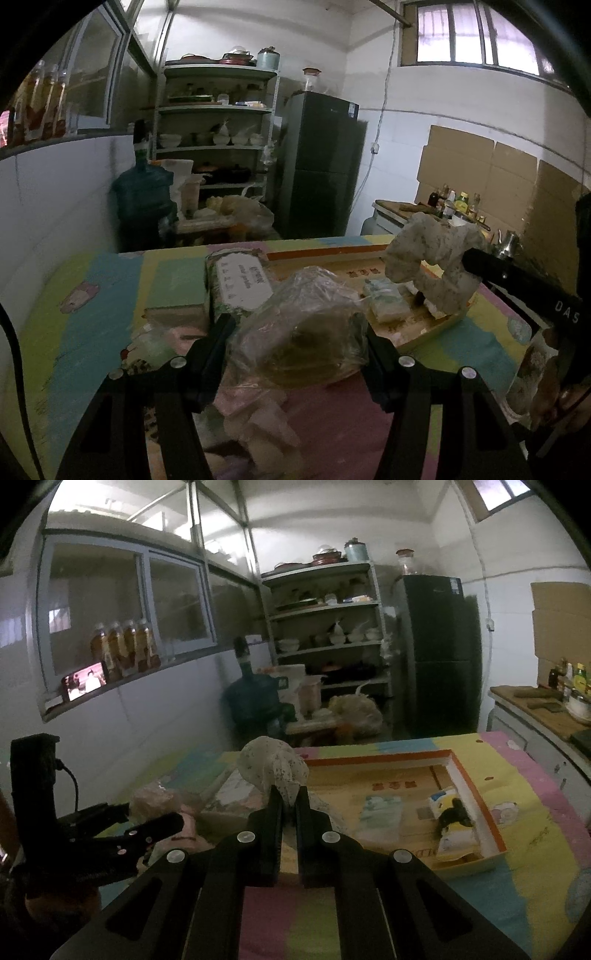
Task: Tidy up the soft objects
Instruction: 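Carry bread bag in left tool while right tool carries lace cloth to box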
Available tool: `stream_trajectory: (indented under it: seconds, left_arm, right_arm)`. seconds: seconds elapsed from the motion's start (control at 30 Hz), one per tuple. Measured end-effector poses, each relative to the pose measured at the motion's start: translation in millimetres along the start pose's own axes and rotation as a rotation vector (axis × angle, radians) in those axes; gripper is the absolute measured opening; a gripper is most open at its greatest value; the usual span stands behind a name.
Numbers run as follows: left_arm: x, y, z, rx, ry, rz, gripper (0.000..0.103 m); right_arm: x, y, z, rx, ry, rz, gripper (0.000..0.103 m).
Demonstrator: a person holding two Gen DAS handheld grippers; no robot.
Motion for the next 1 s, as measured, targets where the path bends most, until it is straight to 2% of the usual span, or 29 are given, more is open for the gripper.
stream_trajectory:
  seconds: [0.3,0.6,1.0]
  left_arm:
    - [2.6,26.9,17.3,-0.032,-0.003,0.005,0.063]
    - [-1.4,53.8,46.0,-0.058,-0.016,-0.038,0.063]
    - [-7.6,75.7,92.5,-0.032,-0.063,-0.074,0.063]
  right_arm:
    - [3.4,27.2,-9.7,-0.031,0.024,0.016,0.006]
    - [7.3,58.9,-17.7,-0.07,0.046,0.038,0.006]
    - [4.5,99.9,-8.9,-0.107,0.052,0.055,0.006]
Point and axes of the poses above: each gripper's, at about its wrist camera, not at the fingertips, and z roughly the way its jaws point, y to its right, x to its top, the point moved 5 cm from there along z, roughly the way its jaws point, and after that the axes turned 13 degrees about y, right-handed, at the moved point
